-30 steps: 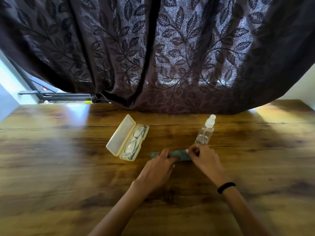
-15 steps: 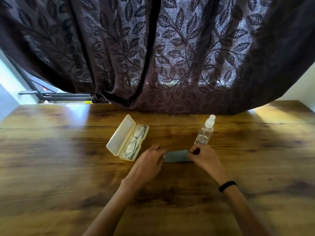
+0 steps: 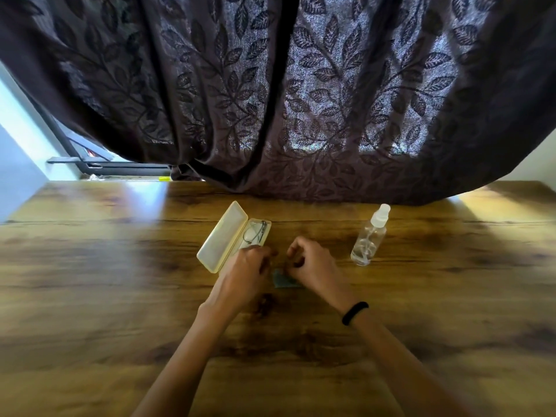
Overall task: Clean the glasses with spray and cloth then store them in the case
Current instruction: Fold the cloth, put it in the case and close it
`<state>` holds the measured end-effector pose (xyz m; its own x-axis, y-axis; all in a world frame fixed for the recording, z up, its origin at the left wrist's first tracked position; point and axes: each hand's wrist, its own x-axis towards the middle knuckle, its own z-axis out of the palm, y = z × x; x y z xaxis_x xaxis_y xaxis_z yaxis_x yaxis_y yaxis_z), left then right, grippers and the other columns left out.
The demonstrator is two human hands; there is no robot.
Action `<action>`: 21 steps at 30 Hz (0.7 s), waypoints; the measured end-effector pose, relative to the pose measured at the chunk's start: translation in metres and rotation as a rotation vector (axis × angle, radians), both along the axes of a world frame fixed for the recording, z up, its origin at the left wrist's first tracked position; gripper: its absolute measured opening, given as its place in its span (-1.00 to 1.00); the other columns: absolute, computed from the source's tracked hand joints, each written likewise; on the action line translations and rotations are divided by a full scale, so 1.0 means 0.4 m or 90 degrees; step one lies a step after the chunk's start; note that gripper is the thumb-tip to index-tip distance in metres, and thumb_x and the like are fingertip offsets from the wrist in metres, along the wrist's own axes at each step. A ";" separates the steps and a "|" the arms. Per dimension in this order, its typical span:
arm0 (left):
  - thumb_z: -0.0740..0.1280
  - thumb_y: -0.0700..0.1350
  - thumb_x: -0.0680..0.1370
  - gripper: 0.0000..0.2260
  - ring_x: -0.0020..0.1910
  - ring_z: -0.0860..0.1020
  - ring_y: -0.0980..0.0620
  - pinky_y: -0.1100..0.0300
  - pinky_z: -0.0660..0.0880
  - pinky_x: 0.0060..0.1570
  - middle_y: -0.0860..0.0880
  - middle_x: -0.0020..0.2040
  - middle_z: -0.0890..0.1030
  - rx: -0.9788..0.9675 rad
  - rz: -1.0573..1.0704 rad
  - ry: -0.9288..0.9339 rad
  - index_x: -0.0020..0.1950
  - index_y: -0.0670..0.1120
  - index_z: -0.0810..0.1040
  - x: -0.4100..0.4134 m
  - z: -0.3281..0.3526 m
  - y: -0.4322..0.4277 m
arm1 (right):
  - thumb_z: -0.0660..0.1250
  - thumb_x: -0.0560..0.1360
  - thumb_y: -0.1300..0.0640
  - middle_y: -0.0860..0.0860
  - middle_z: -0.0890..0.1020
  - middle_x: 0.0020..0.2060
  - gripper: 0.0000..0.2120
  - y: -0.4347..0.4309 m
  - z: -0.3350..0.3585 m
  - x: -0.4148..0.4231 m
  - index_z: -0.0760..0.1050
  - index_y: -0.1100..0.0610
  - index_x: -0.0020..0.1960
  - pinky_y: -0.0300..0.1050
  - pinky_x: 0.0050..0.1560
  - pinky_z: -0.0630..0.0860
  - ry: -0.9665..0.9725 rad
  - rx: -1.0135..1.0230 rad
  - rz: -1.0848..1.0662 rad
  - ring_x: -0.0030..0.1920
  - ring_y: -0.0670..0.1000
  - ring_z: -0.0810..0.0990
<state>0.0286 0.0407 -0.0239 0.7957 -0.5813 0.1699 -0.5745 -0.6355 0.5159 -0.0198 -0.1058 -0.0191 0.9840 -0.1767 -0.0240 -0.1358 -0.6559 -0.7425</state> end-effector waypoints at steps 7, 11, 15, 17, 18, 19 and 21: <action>0.29 -0.15 0.53 -0.81 -0.04 0.58 0.08 0.21 0.54 -0.02 -0.04 0.05 0.63 0.041 -0.015 0.005 0.14 -0.06 0.54 0.000 -0.011 -0.011 | 0.33 0.47 0.21 -0.10 0.55 -0.15 -0.88 -0.021 -0.020 0.003 0.46 0.01 -0.10 -0.33 -0.29 0.53 0.016 -0.011 -0.010 -0.20 -0.14 0.56; 0.29 -0.07 0.54 -0.85 -0.11 0.55 0.10 0.22 0.54 -0.09 -0.02 0.03 0.61 0.070 -0.020 -0.010 0.07 -0.05 0.55 0.008 -0.019 -0.034 | 0.34 0.48 0.15 -0.10 0.55 -0.30 -0.91 -0.085 -0.027 -0.018 0.44 0.01 -0.16 -0.44 -0.49 0.46 0.032 -0.036 -0.100 -0.45 -0.21 0.56; 0.36 -0.05 0.49 -0.79 -0.06 0.52 0.04 0.18 0.50 -0.05 -0.02 0.07 0.51 0.134 -0.064 0.008 0.09 -0.07 0.52 0.011 -0.021 -0.066 | 0.37 0.46 0.08 -0.11 0.49 -0.34 -0.88 -0.091 -0.049 -0.028 0.43 0.04 -0.19 -0.36 -0.50 0.41 0.105 -0.094 -0.098 -0.44 -0.19 0.49; 0.38 -0.08 0.47 -0.74 -0.04 0.52 0.01 0.14 0.50 -0.05 -0.03 0.10 0.46 0.166 -0.076 0.008 0.15 -0.07 0.51 0.012 -0.020 -0.074 | 0.39 0.43 0.05 -0.10 0.49 -0.32 -0.83 -0.078 -0.055 -0.027 0.41 0.02 -0.22 -0.33 -0.44 0.34 0.119 -0.120 -0.087 -0.38 -0.15 0.46; 0.38 -0.10 0.47 -0.73 -0.03 0.52 0.00 0.14 0.50 -0.05 -0.04 0.10 0.45 0.174 -0.081 0.004 0.16 -0.07 0.50 0.012 -0.019 -0.075 | 0.40 0.42 0.04 -0.10 0.48 -0.30 -0.82 -0.072 -0.056 -0.027 0.39 0.01 -0.23 -0.30 -0.38 0.34 0.126 -0.127 -0.081 -0.32 -0.12 0.47; 0.38 -0.12 0.48 -0.72 -0.03 0.51 0.01 0.15 0.49 -0.05 -0.04 0.11 0.45 0.177 -0.087 0.001 0.17 -0.07 0.50 0.013 -0.019 -0.074 | 0.41 0.41 0.03 -0.09 0.48 -0.28 -0.80 -0.066 -0.058 -0.026 0.39 0.01 -0.23 -0.27 -0.32 0.37 0.133 -0.129 -0.075 -0.26 -0.10 0.47; 0.37 -0.13 0.48 -0.73 -0.02 0.51 0.02 0.18 0.47 -0.05 -0.03 0.11 0.45 0.175 -0.096 -0.001 0.17 -0.06 0.50 0.014 -0.022 -0.067 | 0.42 0.40 0.03 -0.09 0.48 -0.25 -0.80 -0.062 -0.061 -0.026 0.39 0.01 -0.22 -0.20 -0.23 0.40 0.143 -0.128 -0.068 -0.20 -0.08 0.47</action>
<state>0.0342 0.0137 -0.0327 0.6967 -0.7173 -0.0086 -0.6736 -0.6584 0.3358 -0.0301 -0.1304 -0.0436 0.9338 -0.3016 -0.1925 -0.3574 -0.7594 -0.5437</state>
